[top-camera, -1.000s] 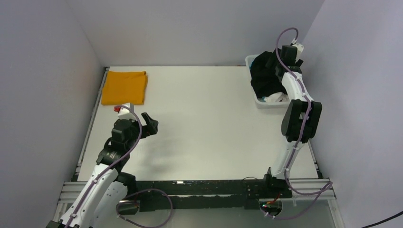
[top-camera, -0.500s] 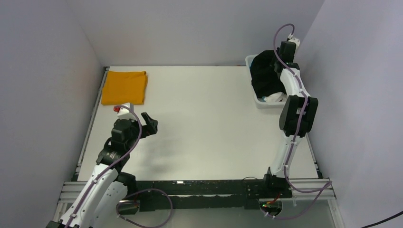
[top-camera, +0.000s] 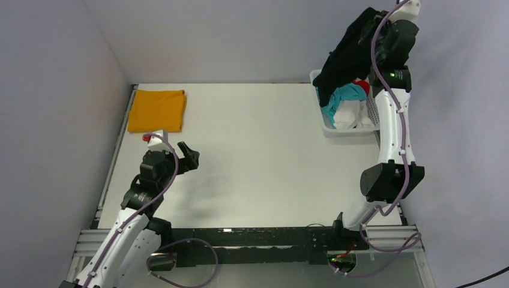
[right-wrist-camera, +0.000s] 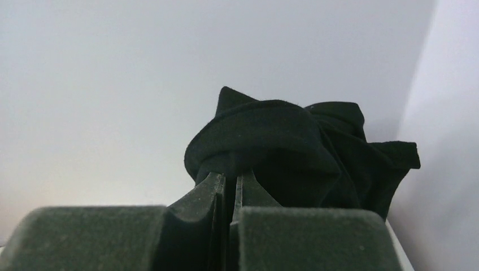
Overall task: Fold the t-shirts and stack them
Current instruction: Grab crumpled tshirt from bin with the right arm, then move the tshirt to the center of the board
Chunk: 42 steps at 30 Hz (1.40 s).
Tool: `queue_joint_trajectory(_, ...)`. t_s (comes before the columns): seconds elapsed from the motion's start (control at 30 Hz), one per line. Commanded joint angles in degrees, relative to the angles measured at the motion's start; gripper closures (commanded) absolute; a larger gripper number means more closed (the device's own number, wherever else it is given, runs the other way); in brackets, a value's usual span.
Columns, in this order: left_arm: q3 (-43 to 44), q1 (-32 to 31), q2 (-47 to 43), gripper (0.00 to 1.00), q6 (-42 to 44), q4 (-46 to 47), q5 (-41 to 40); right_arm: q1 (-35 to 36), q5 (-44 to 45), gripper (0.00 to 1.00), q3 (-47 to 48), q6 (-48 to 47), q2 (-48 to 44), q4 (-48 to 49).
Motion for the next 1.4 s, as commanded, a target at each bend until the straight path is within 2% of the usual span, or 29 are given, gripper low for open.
queue_joint_trajectory(0.0,-0.6,0.0,-1.7,0.01,-1.0,2.6,0.6,4.9,-8.2,1.0,7.4,0.8,-4.2,5.9)
queue_joint_trajectory(0.1,-0.6,0.0,-2.5,0.01,-1.2,2.1,0.5,12.2,-9.2,1.0,10.5,-1.2,-4.9,5.6)
queue_joint_trajectory(0.2,-0.6,0.0,-3.4,0.01,-1.5,1.5,0.0,18.1,-14.6,1.0,12.0,-0.1,-5.5,5.3)
queue_joint_trajectory(0.27,-0.6,0.0,-4.2,0.01,-1.9,0.5,-1.0,22.5,-17.2,1.0,10.8,-0.1,-6.4,6.2)
queue_joint_trajectory(0.4,0.1,0.0,-5.9,0.01,-3.3,-2.5,-3.2,30.3,-17.0,1.0,6.3,-0.7,-8.6,6.7)
queue_joint_trajectory(0.5,0.7,0.0,-7.6,0.01,-4.7,-5.9,-5.4,32.1,-16.4,1.0,1.7,1.5,-10.4,7.3)
queue_joint_trajectory(0.63,0.3,0.0,-9.1,0.01,-6.5,-8.0,-8.0,32.1,-10.9,1.0,-4.8,1.9,-12.9,-0.3)
queue_joint_trajectory(0.77,-0.7,0.0,-7.8,0.01,-9.1,-9.4,-9.9,30.8,-6.0,0.81,-28.6,6.9,-19.6,2.0)
queue_joint_trajectory(0.83,-0.6,0.0,-6.3,0.01,-9.9,-10.5,-9.5,28.6,-3.0,0.66,-42.2,9.1,-20.7,4.2)
queue_joint_trajectory(0.87,-0.9,0.0,-5.5,0.01,-10.0,-10.6,-8.8,27.1,-1.6,0.54,-46.0,10.0,-20.3,4.4)
queue_joint_trajectory(0.93,-1.6,0.0,-4.0,0.01,-9.8,-9.7,-6.3,23.6,1.4,0.13,-50.2,11.7,-18.4,1.5)
queue_joint_trajectory(0.97,-2.1,0.0,-3.3,0.01,-9.2,-8.5,-4.0,22.1,4.9,0.02,-50.5,12.2,-17.6,-1.5)
queue_joint_trajectory(1.03,-3.2,0.0,-1.4,0.01,-7.8,-5.5,3.1,20.1,10.3,0.0,-49.9,11.8,-17.0,-6.5)
queue_joint_trajectory(1.1,-4.9,0.0,0.4,0.0,-6.7,-0.9,11.3,20.1,13.5,0.0,-50.6,9.3,-19.2,-6.5)
queue_joint_trajectory(1.23,-9.1,-2.1,4.6,0.01,-6.3,10.9,26.9,20.2,4.5,0.0,-54.5,4.4,-23.6,-1.4)
queue_joint_trajectory(1.3,-10.1,-5.9,7.2,0.01,-6.8,16.6,30.0,20.4,2.1,0.0,-55.5,5.4,-24.1,-1.9)
queue_joint_trajectory(1.37,-8.4,-13.0,10.7,0.01,-6.4,17.2,28.2,20.6,2.2,0.0,-56.8,7.1,-24.6,-3.7)
